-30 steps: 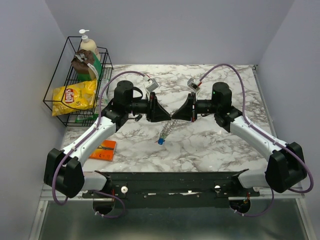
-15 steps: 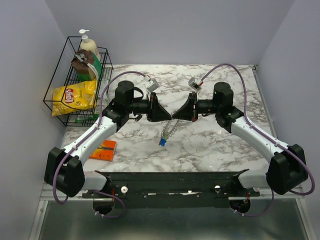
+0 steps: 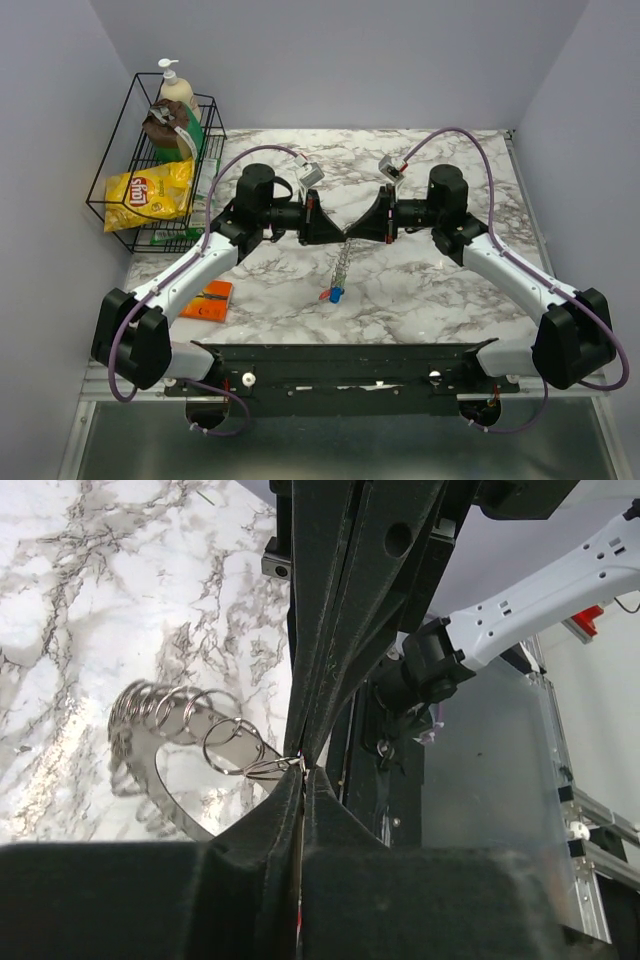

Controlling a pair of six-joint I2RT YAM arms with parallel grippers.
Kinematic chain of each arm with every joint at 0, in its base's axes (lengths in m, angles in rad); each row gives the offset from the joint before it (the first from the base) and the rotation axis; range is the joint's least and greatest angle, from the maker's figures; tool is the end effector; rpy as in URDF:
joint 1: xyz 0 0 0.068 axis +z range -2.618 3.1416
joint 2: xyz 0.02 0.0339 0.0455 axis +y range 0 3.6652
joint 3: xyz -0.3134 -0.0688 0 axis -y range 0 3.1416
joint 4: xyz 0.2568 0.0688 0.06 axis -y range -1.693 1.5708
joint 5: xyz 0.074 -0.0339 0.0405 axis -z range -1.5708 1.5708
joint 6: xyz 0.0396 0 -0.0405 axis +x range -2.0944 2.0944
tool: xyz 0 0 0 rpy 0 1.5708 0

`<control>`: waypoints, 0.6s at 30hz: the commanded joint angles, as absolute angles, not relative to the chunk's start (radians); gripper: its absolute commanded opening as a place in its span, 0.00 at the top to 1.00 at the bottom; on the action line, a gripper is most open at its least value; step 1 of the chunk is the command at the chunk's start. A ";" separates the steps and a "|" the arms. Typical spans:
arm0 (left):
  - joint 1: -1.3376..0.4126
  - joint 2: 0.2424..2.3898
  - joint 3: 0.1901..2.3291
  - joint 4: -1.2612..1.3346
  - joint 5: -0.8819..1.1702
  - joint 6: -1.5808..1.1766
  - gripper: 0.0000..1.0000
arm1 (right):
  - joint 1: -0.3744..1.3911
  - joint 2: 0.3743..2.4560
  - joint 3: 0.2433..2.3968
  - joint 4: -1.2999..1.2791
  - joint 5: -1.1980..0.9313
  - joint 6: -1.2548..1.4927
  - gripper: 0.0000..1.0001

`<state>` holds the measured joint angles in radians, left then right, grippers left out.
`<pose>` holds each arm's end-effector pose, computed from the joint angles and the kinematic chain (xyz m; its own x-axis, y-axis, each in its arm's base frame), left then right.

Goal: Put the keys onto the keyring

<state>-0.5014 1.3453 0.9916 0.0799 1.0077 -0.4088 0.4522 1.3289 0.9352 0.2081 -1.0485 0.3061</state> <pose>0.2498 -0.1751 0.3606 -0.6033 0.0887 -0.7925 0.7963 0.1221 -0.5925 0.2524 0.1607 0.3574 -0.4548 -0.0538 -0.8889 -0.8884 0.0973 0.4487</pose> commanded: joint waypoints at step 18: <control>-0.535 1.262 1.002 -0.072 0.810 -0.282 1.00 | 0.451 1.126 0.850 0.298 -0.761 0.331 0.01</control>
<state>-0.5320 1.3140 0.9924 -0.0475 0.8845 -0.3225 0.4458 1.1797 0.8757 0.2596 -0.8833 0.3393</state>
